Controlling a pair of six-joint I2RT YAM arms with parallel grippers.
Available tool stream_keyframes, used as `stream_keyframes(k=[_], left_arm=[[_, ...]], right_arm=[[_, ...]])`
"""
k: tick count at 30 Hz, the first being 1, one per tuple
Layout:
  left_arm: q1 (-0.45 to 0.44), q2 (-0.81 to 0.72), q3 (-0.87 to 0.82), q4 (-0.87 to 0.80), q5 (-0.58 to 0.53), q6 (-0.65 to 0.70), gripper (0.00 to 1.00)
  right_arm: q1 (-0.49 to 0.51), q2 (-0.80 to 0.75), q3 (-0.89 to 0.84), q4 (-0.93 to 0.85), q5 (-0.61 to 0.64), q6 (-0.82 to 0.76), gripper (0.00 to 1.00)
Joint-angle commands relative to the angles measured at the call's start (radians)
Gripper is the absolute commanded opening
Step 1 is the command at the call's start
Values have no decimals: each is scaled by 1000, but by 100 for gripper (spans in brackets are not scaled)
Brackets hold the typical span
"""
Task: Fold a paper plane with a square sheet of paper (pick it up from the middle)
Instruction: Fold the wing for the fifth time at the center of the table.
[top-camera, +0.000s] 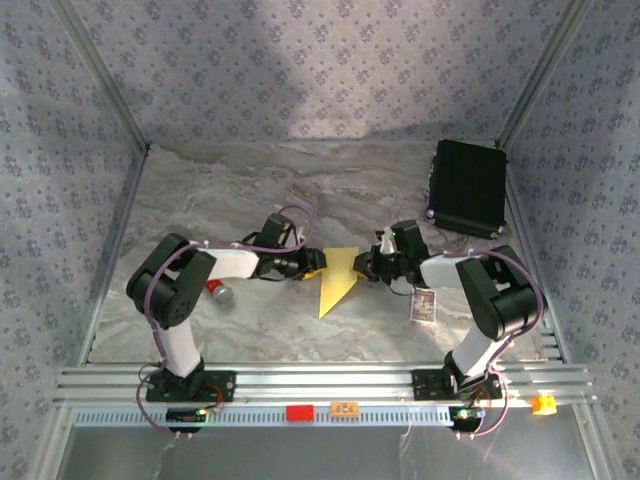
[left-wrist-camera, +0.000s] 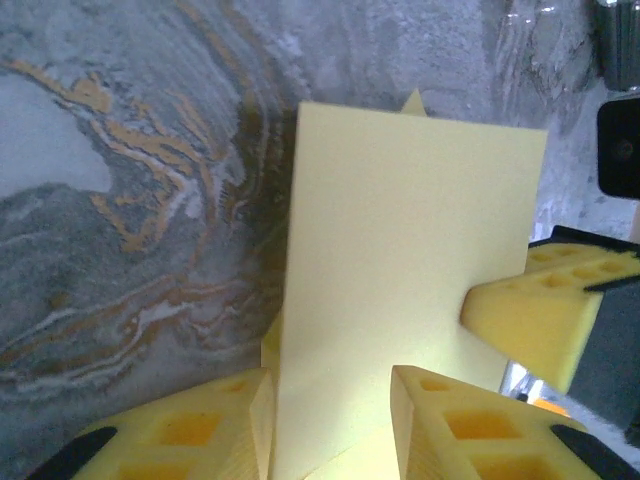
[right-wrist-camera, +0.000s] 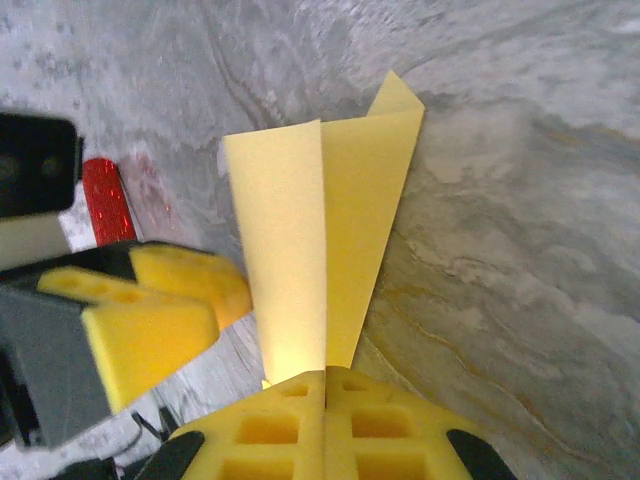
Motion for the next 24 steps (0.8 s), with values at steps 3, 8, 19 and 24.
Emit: stream_keyframes(k=[3, 8, 19, 24], left_arm=[[-99, -109, 59, -187, -164, 184, 37], [-217, -165, 71, -281, -336, 314, 40], [-421, -119, 160, -446, -654, 495, 44], [-461, -70, 197, -483, -722, 517, 44]], right_arm=[[-5, -64, -57, 26, 105, 198, 6], [-4, -92, -94, 62, 129, 295, 5], [1, -129, -91, 50, 142, 341, 5], [5, -132, -81, 41, 143, 341, 5]])
